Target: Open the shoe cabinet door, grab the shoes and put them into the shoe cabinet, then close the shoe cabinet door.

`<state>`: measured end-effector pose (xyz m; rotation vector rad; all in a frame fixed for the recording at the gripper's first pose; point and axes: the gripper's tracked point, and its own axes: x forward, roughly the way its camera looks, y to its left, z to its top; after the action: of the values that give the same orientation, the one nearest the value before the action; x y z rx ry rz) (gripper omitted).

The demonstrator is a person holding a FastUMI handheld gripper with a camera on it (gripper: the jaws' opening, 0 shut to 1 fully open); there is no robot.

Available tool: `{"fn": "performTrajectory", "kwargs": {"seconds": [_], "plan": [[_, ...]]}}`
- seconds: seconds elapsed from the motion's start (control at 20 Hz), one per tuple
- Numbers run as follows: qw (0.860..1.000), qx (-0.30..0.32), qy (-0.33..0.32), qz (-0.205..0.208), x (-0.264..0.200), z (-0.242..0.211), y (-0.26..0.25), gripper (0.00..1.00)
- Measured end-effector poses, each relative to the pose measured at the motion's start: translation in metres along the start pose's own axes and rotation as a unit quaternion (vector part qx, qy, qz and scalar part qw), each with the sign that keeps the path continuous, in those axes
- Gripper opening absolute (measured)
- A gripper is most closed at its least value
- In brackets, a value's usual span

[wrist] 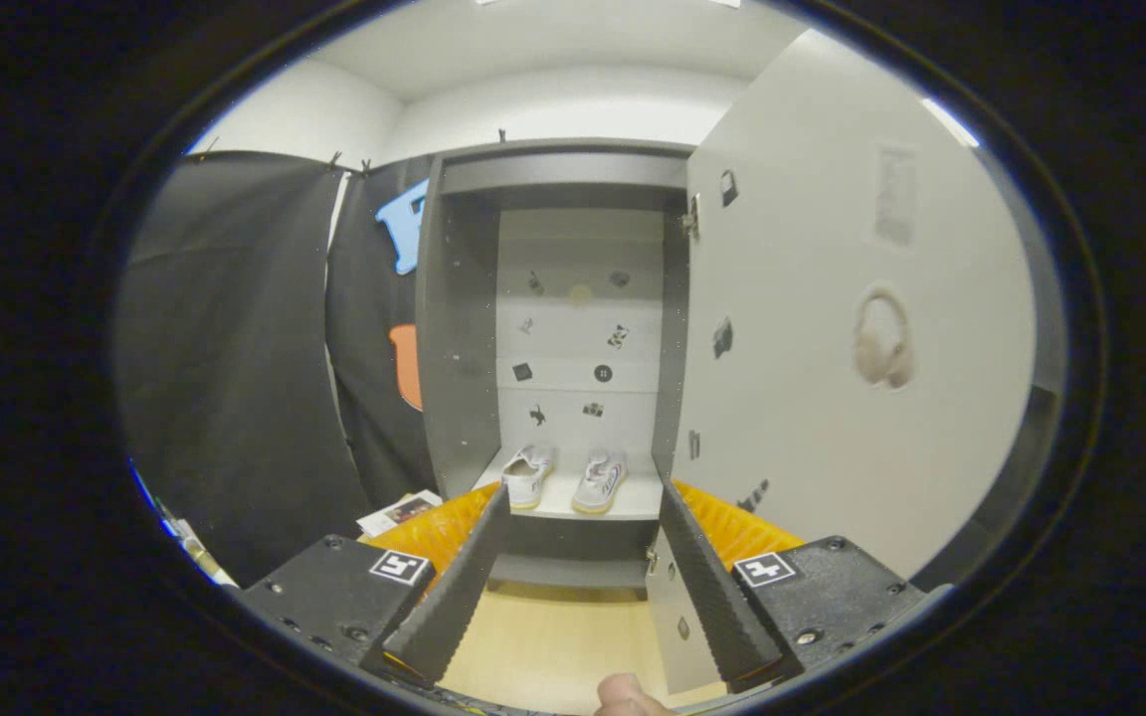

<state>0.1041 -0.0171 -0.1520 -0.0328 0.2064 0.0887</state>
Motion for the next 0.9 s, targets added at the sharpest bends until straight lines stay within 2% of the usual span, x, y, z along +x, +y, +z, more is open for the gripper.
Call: {"fn": "performTrajectory", "kwargs": {"seconds": [0.4, 0.6, 0.9], "plan": [[0.999, -0.022, -0.044, 0.013, -0.124, 0.041, -0.042, 0.99], [0.999, 0.005, -0.045, 0.023, -0.138, 0.045, -0.085, 0.99], [0.999, 0.015, -0.034, 0.025, -0.120, 0.020, -0.159, 0.99]]}}
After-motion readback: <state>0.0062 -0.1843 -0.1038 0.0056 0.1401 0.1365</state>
